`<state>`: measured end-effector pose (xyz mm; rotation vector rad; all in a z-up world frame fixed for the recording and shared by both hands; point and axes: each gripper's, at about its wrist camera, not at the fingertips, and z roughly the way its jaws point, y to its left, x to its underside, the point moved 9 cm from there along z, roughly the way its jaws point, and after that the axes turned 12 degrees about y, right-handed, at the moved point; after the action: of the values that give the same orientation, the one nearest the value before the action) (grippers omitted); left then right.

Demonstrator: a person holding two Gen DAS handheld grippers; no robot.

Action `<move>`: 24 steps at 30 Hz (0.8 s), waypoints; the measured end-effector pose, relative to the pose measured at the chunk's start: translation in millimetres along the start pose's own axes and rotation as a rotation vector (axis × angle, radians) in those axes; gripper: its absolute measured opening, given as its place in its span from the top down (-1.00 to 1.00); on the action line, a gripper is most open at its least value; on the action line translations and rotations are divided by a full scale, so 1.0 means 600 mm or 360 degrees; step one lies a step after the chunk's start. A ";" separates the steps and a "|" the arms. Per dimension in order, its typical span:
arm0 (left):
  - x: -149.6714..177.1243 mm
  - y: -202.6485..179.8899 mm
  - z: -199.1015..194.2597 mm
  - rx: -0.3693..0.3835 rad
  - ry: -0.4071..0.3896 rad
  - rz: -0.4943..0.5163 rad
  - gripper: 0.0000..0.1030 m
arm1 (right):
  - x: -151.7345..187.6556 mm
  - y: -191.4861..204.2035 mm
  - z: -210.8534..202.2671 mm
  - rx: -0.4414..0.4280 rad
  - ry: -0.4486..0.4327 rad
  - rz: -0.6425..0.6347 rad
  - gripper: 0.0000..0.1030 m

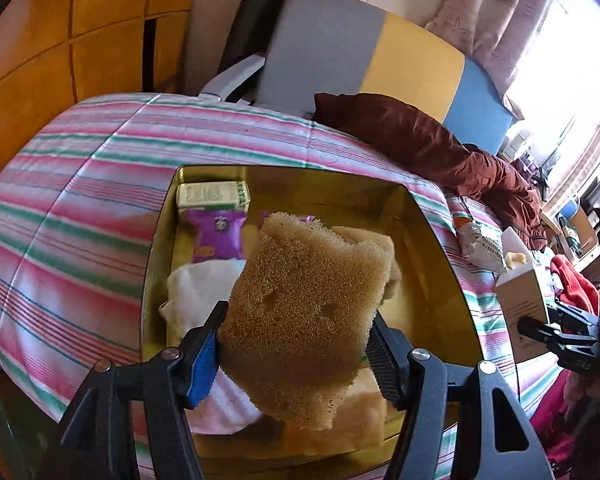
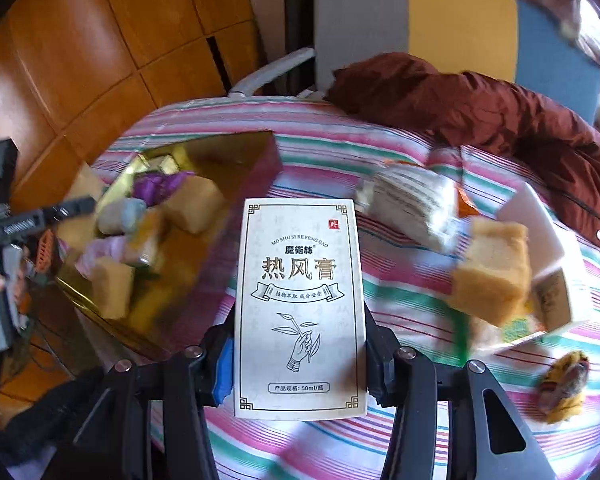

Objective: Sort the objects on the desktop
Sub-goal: 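Carry the white box and sponge into the gold tray and open both tools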

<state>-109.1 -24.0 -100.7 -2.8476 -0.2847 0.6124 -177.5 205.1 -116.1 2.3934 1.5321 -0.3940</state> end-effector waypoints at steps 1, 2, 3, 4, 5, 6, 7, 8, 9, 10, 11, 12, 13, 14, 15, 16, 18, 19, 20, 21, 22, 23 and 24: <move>0.003 0.003 -0.001 0.0009 -0.0004 -0.0005 -0.26 | -0.006 0.017 0.001 -0.0005 -0.0002 -0.0021 0.00; 0.004 0.007 0.000 0.0019 -0.0008 -0.0009 -0.26 | -0.012 0.031 0.001 -0.0014 -0.0005 -0.0041 0.00; 0.005 0.010 0.000 0.0029 -0.0014 -0.0013 -0.27 | -0.020 0.047 0.002 -0.0025 -0.0007 -0.0059 0.00; 0.004 0.012 0.001 0.0038 -0.0017 -0.0015 -0.27 | -0.030 0.063 0.005 -0.0038 -0.0005 -0.0075 0.00; 0.004 0.013 0.003 0.0046 -0.0018 -0.0020 -0.27 | -0.039 0.076 0.008 -0.0052 -0.0002 -0.0084 0.00; 0.003 0.015 0.005 0.0049 -0.0020 -0.0019 -0.27 | -0.050 0.089 0.012 -0.0072 0.0002 -0.0085 0.00; 0.002 0.015 0.008 0.0052 -0.0022 -0.0014 -0.27 | -0.063 0.102 0.018 -0.0097 0.0006 -0.0080 0.00; 0.001 0.013 0.009 0.0058 -0.0020 -0.0008 -0.27 | -0.076 0.115 0.024 -0.0124 0.0010 -0.0069 0.00; 0.000 0.013 0.011 0.0062 -0.0018 -0.0003 -0.27 | -0.087 0.125 0.029 -0.0142 0.0011 -0.0059 0.00; 0.000 0.012 0.011 0.0061 -0.0018 0.0005 -0.27 | -0.101 0.136 0.036 -0.0163 0.0017 -0.0048 0.00; -0.001 0.012 0.015 0.0051 -0.0013 0.0014 -0.27 | -0.112 0.145 0.043 -0.0182 0.0024 -0.0037 0.00; -0.003 0.012 0.017 0.0046 -0.0009 0.0012 -0.27 | -0.125 0.155 0.051 -0.0204 0.0032 -0.0020 0.00; -0.004 0.013 0.019 0.0042 -0.0004 0.0008 -0.28 | -0.137 0.164 0.060 -0.0227 0.0041 0.0002 0.00; -0.006 0.014 0.020 0.0035 -0.0001 0.0002 -0.28 | -0.148 0.172 0.067 -0.0246 0.0049 0.0021 0.00; -0.009 0.016 0.022 0.0023 -0.0004 -0.0003 -0.31 | -0.162 0.180 0.074 -0.0266 0.0056 0.0044 0.00; -0.011 0.017 0.023 0.0012 -0.0006 -0.0007 -0.37 | -0.175 0.187 0.081 -0.0294 0.0059 0.0076 -0.01; -0.014 0.019 0.028 0.0015 -0.0005 -0.0018 -0.39 | -0.200 0.201 0.090 -0.0369 0.0044 0.0143 -0.26; -0.016 0.022 0.031 0.0008 -0.0005 -0.0030 -0.39 | -0.212 0.208 0.094 -0.0425 0.0035 0.0181 -0.39; -0.017 0.024 0.033 -0.0005 -0.0002 -0.0035 -0.40 | -0.223 0.213 0.096 -0.0472 0.0016 0.0216 -0.51; -0.017 0.029 0.036 -0.0033 -0.0001 -0.0045 -0.42 | -0.229 0.218 0.096 -0.0498 0.0003 0.0230 -0.51; -0.016 0.035 0.037 -0.0055 -0.0008 -0.0055 -0.43 | -0.234 0.224 0.097 -0.0516 0.0002 0.0232 -0.51; -0.016 0.037 0.037 -0.0065 -0.0010 -0.0061 -0.44 | -0.234 0.228 0.098 -0.0522 0.0006 0.0227 -0.51; -0.014 0.042 0.039 -0.0077 -0.0006 -0.0070 -0.50 | -0.230 0.231 0.098 -0.0518 0.0007 0.0214 -0.51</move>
<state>-123.1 -45.9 -124.7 -2.8781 -0.3664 0.6103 -111.8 12.0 -108.7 2.2236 1.3113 -0.1006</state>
